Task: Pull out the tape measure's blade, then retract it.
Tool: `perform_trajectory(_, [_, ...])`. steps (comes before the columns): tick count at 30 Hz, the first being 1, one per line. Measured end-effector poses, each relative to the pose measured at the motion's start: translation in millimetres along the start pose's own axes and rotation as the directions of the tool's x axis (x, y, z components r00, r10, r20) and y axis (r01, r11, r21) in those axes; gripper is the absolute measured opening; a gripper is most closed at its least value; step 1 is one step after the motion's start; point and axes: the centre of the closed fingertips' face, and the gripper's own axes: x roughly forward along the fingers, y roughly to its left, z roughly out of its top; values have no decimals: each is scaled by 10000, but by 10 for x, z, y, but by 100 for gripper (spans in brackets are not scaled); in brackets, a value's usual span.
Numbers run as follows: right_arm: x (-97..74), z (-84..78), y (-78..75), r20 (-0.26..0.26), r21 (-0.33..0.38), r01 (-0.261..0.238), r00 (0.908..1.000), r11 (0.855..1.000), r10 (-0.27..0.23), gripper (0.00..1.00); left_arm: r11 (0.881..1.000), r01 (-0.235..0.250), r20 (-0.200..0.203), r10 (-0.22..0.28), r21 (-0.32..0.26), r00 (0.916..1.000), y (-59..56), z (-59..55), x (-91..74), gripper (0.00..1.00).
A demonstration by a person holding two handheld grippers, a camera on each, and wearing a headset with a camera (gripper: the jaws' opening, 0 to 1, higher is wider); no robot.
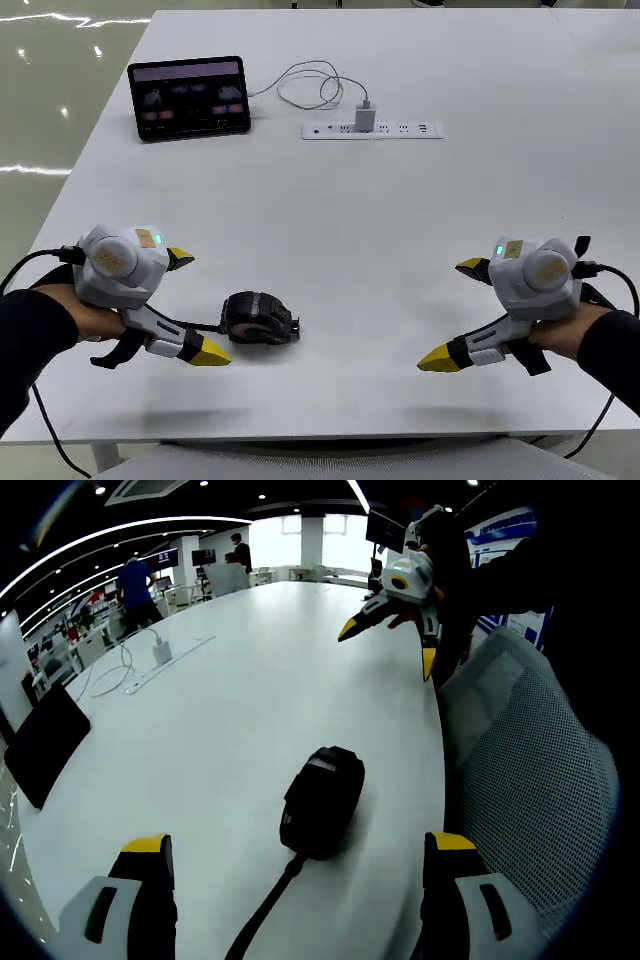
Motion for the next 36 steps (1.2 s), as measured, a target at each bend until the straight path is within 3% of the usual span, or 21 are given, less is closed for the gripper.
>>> perform_trajectory(9, [283,108,95,-234,-631,-549,9983,9965,535,100,9968,294,-478,-259,748,9985,-20,82,149,100])
perform_trajectory(14, [407,236,113,23,-1077,-706,9975,9917,713,100,9913,424,-719,-336,1247,9968,-30,116,231,100])
perform_trajectory(16, [444,264,111,-36,-1177,-751,9972,9902,752,100,9912,665,-864,-568,1144,9946,-68,116,248,100])
perform_trajectory(21, [571,379,136,85,-1199,-893,9958,9888,910,98,9847,803,-1169,-625,1547,9912,-98,136,311,100])
perform_trajectory(28, [768,542,247,166,-1552,-1262,9913,9798,1303,100,9764,1150,-1232,-933,1829,9880,-145,199,395,100])
perform_trajectory(33, [897,630,318,83,-1762,-1467,9886,9734,1505,100,9689,1468,-1488,-1182,1994,9818,-183,182,447,97])
perform_trajectory(36, [956,663,355,35,-1876,-1570,9870,9696,1605,100,9647,1678,-1837,-1308,2028,9742,-190,140,462,88])
